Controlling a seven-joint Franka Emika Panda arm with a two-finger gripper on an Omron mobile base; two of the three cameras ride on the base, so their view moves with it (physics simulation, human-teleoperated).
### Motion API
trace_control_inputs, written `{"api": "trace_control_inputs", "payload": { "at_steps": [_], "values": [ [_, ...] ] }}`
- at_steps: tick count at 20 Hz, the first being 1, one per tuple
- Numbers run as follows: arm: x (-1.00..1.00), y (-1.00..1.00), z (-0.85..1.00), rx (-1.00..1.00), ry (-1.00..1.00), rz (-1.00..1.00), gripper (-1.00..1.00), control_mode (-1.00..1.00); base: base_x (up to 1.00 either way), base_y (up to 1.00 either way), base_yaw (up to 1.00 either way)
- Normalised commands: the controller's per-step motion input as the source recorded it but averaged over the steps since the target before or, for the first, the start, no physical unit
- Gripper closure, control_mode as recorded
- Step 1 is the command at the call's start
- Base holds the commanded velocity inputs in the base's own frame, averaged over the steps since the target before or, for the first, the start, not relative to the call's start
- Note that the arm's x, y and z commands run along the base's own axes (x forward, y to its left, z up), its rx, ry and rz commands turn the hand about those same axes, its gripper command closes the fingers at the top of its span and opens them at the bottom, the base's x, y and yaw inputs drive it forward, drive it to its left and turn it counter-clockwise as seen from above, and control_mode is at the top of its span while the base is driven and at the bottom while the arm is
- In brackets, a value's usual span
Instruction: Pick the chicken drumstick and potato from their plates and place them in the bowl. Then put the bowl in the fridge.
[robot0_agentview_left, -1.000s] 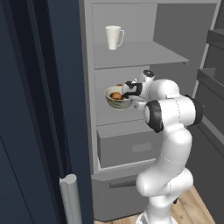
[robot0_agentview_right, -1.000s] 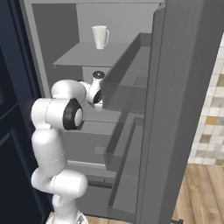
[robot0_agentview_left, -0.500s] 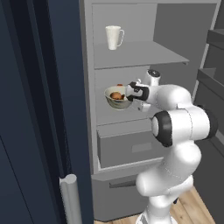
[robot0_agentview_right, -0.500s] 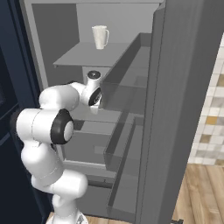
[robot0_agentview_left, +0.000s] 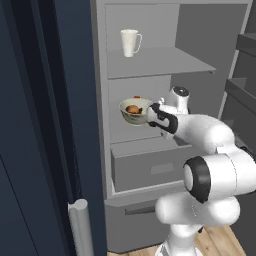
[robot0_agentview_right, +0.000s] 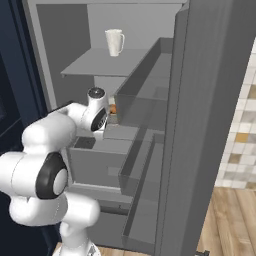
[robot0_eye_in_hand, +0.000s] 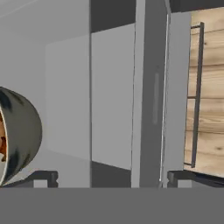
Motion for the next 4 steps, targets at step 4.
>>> {"api": "trace_control_inputs", "payload": {
  "at_steps": [4],
  "values": [
    [-0.78, 0.13, 0.00, 0.00, 0.00, 0.00, -1.00, -1.00, 0.00, 0.00, 0.00]
  ]
}}
